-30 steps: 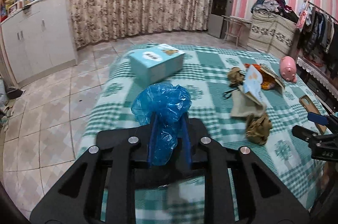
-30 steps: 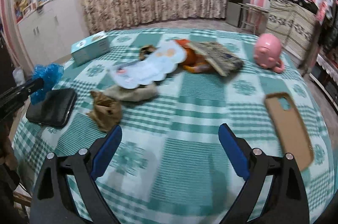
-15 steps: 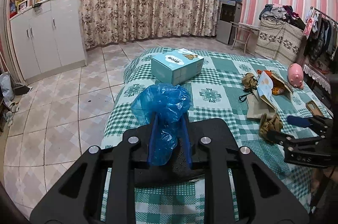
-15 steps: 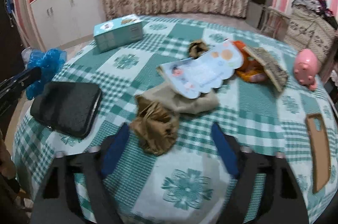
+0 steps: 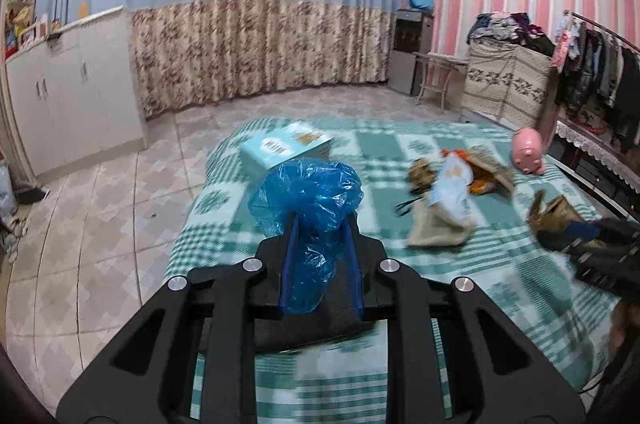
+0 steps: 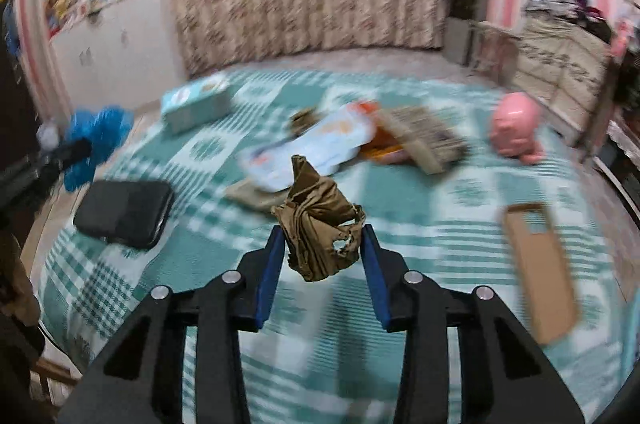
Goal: Collect trash
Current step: 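Carry the blue bag and brown cloth over the blue basket with both tools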
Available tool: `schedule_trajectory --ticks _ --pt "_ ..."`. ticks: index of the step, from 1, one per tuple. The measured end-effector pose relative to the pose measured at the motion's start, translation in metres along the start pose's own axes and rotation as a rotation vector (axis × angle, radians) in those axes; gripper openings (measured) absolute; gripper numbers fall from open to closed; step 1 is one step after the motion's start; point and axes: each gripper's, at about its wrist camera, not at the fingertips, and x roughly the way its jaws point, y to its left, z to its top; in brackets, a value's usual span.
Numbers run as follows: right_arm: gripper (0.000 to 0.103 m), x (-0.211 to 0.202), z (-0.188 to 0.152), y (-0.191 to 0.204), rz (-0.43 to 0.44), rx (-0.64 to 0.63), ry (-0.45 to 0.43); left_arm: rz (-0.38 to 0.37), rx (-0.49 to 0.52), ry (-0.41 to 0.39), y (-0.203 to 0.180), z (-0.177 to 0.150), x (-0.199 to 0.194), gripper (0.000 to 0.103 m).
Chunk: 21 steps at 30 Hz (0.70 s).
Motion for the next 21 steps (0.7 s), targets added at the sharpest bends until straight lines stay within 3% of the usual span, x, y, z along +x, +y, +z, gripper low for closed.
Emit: schedule_trajectory --ticks 6,10,14,21 --pt "0.039 -0.078 0.008 -0.080 -0.123 0.120 -0.125 -0.086 0.043 -0.060 -0.056 0.023 -0.021 0.021" --pt "0.039 -0.116 0.000 -0.136 -0.197 0.232 -0.155 -0.143 0.070 -0.079 -0.100 0.035 -0.026 0.021" --pt "0.039 -0.150 -0.023 -0.187 -0.345 0.291 -0.184 -0.223 0.105 -0.087 -0.146 0.041 -0.031 0.021" --pt "0.039 -0.182 -0.062 -0.263 -0.463 0.426 -0.206 -0.348 0.176 -0.075 -0.234 0.040 -0.031 0.021"
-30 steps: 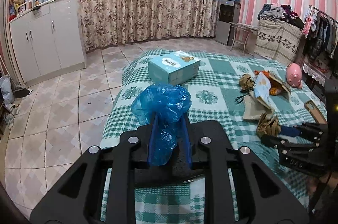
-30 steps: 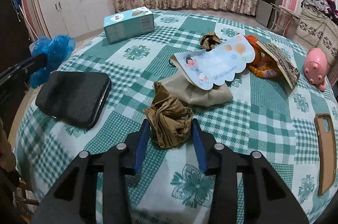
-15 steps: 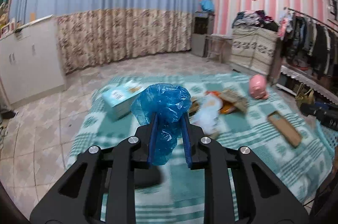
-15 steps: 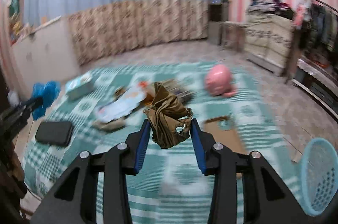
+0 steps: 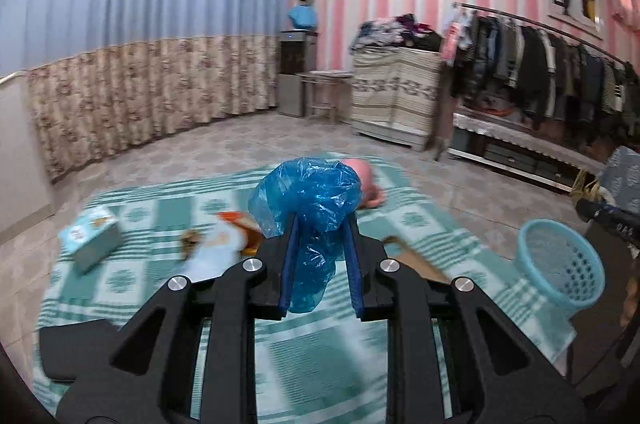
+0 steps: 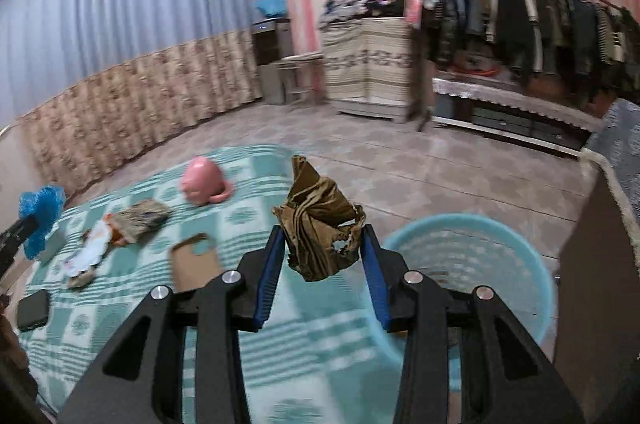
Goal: Collect trash
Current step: 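Carry the blue bag and brown cloth over the blue basket with both tools, then open the left tool to drop the blue bag while the right tool releases the brown cloth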
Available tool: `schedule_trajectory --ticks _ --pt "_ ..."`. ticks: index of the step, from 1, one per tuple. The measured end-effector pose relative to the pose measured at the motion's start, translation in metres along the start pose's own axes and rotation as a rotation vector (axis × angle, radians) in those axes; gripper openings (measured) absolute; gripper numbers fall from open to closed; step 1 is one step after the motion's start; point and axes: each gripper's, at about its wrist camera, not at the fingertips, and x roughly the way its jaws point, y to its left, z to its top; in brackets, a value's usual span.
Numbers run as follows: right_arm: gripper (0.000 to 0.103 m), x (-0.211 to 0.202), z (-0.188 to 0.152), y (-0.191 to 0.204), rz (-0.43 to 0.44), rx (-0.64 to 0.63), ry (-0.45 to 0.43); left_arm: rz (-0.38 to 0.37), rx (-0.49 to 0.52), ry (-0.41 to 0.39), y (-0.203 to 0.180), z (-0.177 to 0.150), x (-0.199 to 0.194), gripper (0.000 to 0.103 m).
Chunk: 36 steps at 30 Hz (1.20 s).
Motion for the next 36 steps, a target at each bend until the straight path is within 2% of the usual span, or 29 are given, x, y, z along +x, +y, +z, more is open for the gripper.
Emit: schedule_trajectory --ticks 3,10,15,21,24,28,32,33,35,36 --pt "0.039 0.006 -0.002 -0.025 -0.030 0.032 0.006 -0.043 0.032 -0.009 -0.032 0.010 0.009 0.021" --pt "0.039 0.011 -0.005 -0.076 -0.129 0.079 0.000 -0.205 0.104 -0.021 -0.125 0.023 0.027 0.021" --pt "0.039 0.012 -0.013 -0.107 -0.180 0.125 0.013 -0.315 0.139 0.046 -0.184 0.019 0.058 0.021" --pt "0.039 0.015 -0.023 -0.137 -0.246 0.196 0.029 -0.436 0.208 0.156 -0.256 -0.007 0.103 0.021" --pt "0.039 0.020 -0.030 -0.154 -0.281 0.220 0.047 -0.472 0.245 0.197 -0.284 -0.017 0.124 0.021" --pt "0.039 0.021 -0.036 -0.170 -0.297 0.268 0.050 -0.484 0.290 0.224 -0.315 -0.030 0.141 0.021" --pt "0.039 0.024 -0.041 -0.179 -0.315 0.297 0.062 -0.510 0.330 0.270 -0.333 -0.041 0.151 0.021" --pt "0.039 0.025 -0.042 -0.181 -0.315 0.302 0.065 -0.512 0.339 0.270 -0.335 -0.043 0.151 0.023" --pt "0.039 0.026 -0.042 -0.181 -0.313 0.306 0.066 -0.513 0.346 0.272 -0.337 -0.043 0.153 0.034" --pt "0.039 0.026 -0.041 -0.180 -0.313 0.302 0.065 -0.505 0.344 0.264 -0.335 -0.042 0.153 0.043"
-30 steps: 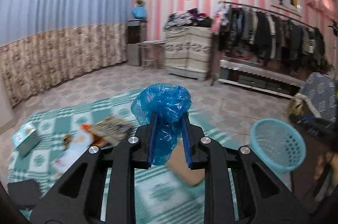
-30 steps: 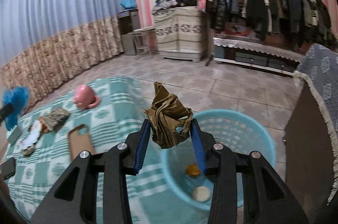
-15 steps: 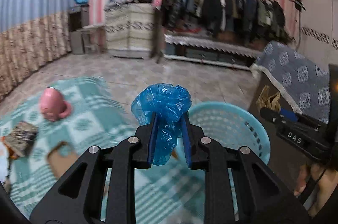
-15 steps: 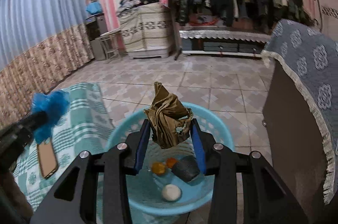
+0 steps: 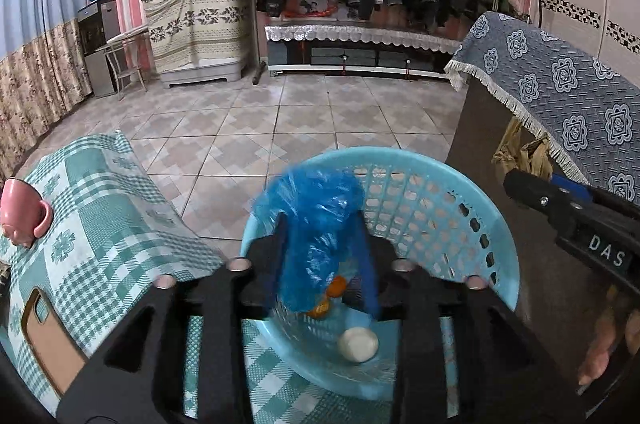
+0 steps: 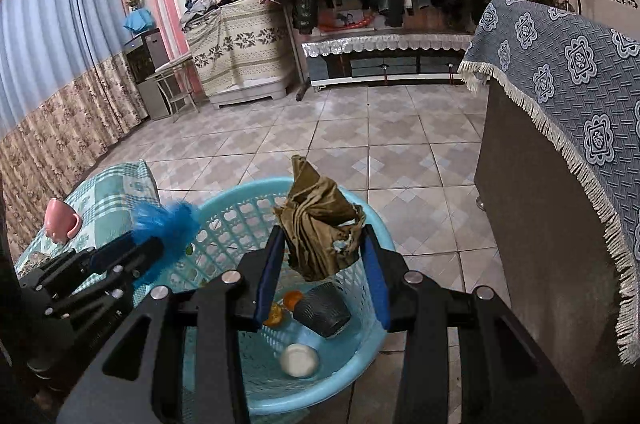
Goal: Collect trash
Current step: 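Open the left tool to drop the blue bag while the right tool releases the brown cloth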
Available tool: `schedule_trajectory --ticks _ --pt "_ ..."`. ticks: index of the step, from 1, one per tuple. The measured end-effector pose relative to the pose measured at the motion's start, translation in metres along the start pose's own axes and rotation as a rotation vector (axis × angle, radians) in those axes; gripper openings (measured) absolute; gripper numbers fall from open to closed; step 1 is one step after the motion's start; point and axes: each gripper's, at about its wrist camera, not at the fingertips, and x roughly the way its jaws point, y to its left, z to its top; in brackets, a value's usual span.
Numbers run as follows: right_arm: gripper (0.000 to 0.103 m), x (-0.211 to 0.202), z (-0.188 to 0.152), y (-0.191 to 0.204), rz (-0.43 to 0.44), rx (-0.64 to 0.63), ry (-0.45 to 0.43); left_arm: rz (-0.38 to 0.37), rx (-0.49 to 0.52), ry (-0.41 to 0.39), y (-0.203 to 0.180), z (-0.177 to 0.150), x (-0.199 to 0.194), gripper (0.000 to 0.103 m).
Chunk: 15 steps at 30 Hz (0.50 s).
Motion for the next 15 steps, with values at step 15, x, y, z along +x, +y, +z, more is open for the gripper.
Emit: schedule_trajectory --ticks 15 --pt "0.041 -0.004 0.003 0.025 0.037 -0.041 -0.085 0.220 -0.040 -0.167 0.032 0.006 -0.048 0.083"
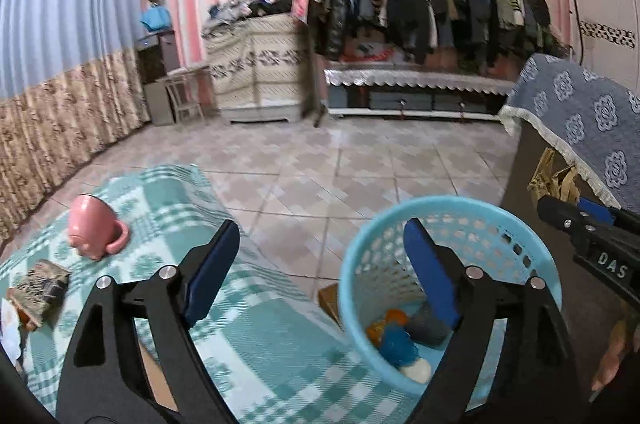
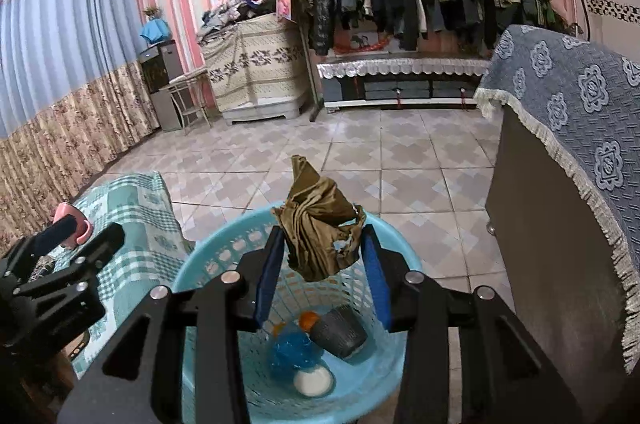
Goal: Collect trash
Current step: 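Open the left tool to drop the blue bag while the right tool releases the brown cloth, then move both tools back over the bed toward the remaining items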
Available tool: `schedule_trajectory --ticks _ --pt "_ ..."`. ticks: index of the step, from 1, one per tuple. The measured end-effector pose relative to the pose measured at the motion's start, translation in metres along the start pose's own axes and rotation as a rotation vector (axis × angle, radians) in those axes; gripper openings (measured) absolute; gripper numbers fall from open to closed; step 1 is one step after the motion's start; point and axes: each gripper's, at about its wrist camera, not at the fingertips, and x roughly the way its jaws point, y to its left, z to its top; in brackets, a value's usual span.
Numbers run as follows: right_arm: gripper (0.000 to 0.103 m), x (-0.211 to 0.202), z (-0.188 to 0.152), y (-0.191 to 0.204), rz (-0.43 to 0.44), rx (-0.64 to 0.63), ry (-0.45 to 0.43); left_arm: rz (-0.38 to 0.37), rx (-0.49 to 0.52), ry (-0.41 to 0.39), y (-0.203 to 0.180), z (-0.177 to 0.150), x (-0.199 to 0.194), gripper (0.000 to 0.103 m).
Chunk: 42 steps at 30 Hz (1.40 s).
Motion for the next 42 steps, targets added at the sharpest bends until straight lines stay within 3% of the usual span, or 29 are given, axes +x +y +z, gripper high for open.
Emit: schedule_trajectory --ticks 7,10,19,28,37,42 --pt "0.045 0.009 -0.001 0.006 0.033 0.012 -0.002 0.085 -0.021 -0.030 0.020 -0.009 -0.023 0.088" --pt "0.068 0.012 -0.003 0.010 0.034 0.013 0.000 0.102 -0.046 -0.030 0.028 -0.014 -0.032 0.089" --pt "0.086 0.002 -0.001 0.016 0.001 -0.009 -0.040 0.143 -0.056 -0.071 0.042 -0.014 -0.060 0.090" --pt "0.091 -0.027 0.001 0.047 0.040 -0.096 -0.102 0.246 -0.095 -0.121 0.083 -0.022 -0.110 0.095" --pt "0.091 -0.062 -0.008 0.096 0.144 -0.181 -0.134 0.349 -0.186 -0.160 0.142 -0.033 -0.180 0.097" --pt "0.091 -0.075 -0.016 0.128 0.191 -0.232 -0.140 0.446 -0.179 -0.161 0.165 -0.046 -0.209 0.097"
